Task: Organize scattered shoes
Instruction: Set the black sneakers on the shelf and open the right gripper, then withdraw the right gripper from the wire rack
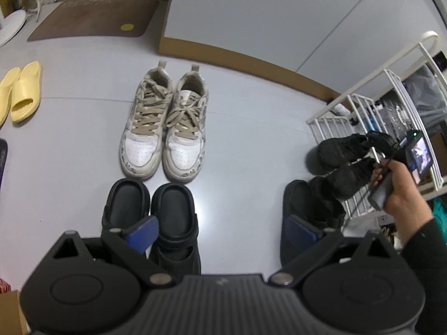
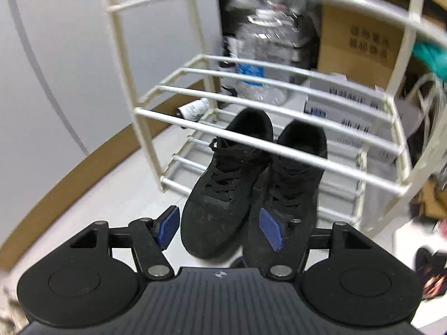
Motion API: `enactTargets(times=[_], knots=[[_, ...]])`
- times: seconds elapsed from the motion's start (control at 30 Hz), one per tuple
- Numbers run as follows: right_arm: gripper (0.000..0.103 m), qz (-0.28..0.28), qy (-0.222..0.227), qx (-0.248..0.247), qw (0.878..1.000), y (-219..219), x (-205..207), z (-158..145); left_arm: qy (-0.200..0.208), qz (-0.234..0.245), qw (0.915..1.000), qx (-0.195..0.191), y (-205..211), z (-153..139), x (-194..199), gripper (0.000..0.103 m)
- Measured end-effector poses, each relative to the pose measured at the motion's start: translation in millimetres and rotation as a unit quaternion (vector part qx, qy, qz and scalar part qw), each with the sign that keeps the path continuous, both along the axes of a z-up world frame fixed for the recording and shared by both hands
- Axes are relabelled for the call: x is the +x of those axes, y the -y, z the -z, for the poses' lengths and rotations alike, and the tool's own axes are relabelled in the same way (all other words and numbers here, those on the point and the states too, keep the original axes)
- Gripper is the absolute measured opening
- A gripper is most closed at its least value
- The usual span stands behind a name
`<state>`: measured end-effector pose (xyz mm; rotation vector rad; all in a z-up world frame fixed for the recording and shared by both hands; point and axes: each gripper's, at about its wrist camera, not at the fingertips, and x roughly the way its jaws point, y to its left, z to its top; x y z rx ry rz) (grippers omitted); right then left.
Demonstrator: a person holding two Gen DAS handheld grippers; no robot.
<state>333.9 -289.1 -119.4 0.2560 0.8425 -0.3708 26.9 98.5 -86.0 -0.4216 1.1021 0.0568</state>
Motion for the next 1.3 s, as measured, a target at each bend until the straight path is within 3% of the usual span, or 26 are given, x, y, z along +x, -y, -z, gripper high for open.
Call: enactTargets(times=[0.17, 0.57, 0.67, 0.73, 0.93, 1.17, 1.3], knots=[[0.069, -0.049, -0.014, 0.007, 0.999, -7.3, -36.8, -38.8, 0.001, 0.0, 0.9998, 0.021, -1.8, 1.3, -6.8, 0.099], [0.07, -0.062, -0.011, 0.018, 0.998, -13.8, -133.2, -100.8, 0.033, -0.002, 0.9991, 0.025, -3.1, -17.9, -33.1, 0.099], [0.07, -0.103, -0.004, 0.016, 0.995, -27.7, -159.3, -113.7, 0.036, -0.006, 0.9989, 0.029, -7.7, -20.6, -37.8, 0.099], [0.07, -0.154, -0.001, -0.013, 0.988, -45.1, -180.2, -125.0, 0.038, -0.009, 0.9988, 0.029, -11.5, -22.8, -41.3, 0.099], [0.07, -0.179, 0.021, -0.02, 0.983, -62.2, -212.6, -152.0, 0.054, -0.014, 0.9983, 0.019, -26.8, -36.3, -52.9, 0.099], [0.07, -0.159, 0.033, -0.032, 0.986, -90.0, -246.8, -157.3, 0.066, -0.017, 0.9976, 0.013, -39.3, -46.1, -61.2, 0.099], [0.07, -0.16, 0.026, 0.004, 0.987, -103.0, -261.5, -145.4, 0.057, -0.015, 0.9983, 0.005, -44.1, -40.5, -63.7, 0.099]])
